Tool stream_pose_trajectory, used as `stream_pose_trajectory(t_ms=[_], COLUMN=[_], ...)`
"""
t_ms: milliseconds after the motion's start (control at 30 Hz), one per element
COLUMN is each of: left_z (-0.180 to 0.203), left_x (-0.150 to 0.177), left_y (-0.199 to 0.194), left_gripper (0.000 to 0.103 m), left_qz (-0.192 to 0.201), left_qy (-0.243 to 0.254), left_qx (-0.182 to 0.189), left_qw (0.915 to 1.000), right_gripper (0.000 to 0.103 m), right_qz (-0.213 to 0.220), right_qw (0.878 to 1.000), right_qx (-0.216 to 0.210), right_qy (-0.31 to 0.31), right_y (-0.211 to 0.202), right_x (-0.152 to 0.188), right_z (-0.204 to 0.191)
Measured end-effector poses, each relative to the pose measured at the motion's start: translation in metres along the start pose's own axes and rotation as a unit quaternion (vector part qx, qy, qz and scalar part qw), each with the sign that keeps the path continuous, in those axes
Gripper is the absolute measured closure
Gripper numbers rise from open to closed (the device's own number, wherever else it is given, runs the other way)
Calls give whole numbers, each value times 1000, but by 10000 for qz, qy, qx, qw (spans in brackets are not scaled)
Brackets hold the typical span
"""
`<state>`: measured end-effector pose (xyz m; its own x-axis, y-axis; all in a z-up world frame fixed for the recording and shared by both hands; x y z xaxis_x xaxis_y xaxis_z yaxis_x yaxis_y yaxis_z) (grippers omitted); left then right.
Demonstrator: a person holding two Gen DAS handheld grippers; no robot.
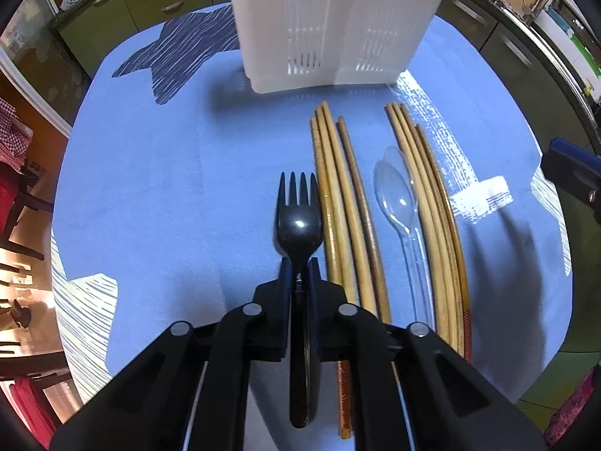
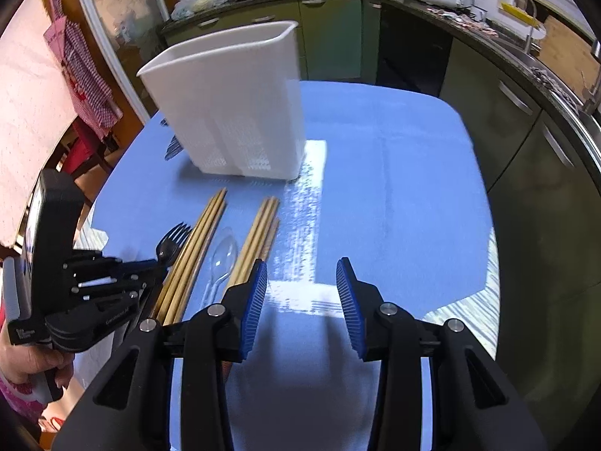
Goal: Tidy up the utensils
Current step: 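Grasp the black fork with the left tool while the right tool moves toward the clear spoon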
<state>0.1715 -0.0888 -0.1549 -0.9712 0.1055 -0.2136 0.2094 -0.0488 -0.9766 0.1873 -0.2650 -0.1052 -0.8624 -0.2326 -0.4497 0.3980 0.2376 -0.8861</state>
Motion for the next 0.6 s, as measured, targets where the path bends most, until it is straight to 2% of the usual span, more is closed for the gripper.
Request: stream_pose_trajectory(t_ms=[233,400,467,600], left_z=[-19,-28,-33,-38], left_x=[1,-3,-4,-6], left_y=[-5,-17,-20,-25], left_gripper=[94,94,94,94], left_qz=[153,410,465,552], left_qy=[-152,-213,-211,-229], left_qx=[-69,-113,-109,-51], left_qw=[9997,9989,9986,9982], right_gripper=[64,70,75,75], right_qz=[-631,-914,-1006,-1179], right_qw=[9965,9940,9931,9918], right_qx=[-482,-414,-401,-313], right_qy=[-249,-440,-440,-378], right_y=[25,44,51,62], right_x=[0,-3,-4,-3], right_z=[-39,-66,-71,-74])
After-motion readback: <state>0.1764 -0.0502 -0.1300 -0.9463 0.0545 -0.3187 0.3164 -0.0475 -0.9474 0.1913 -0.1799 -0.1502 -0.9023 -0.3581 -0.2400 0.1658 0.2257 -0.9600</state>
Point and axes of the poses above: each gripper's, at about its wrist camera, not at the fingertips, and y roughly the way its jaws point, z to its right, x to its underside, the point moved 1 cm from there along y, roughly the way its jaws point, and after that the axes turned 4 degrees about -z, right-handed, at the moved point
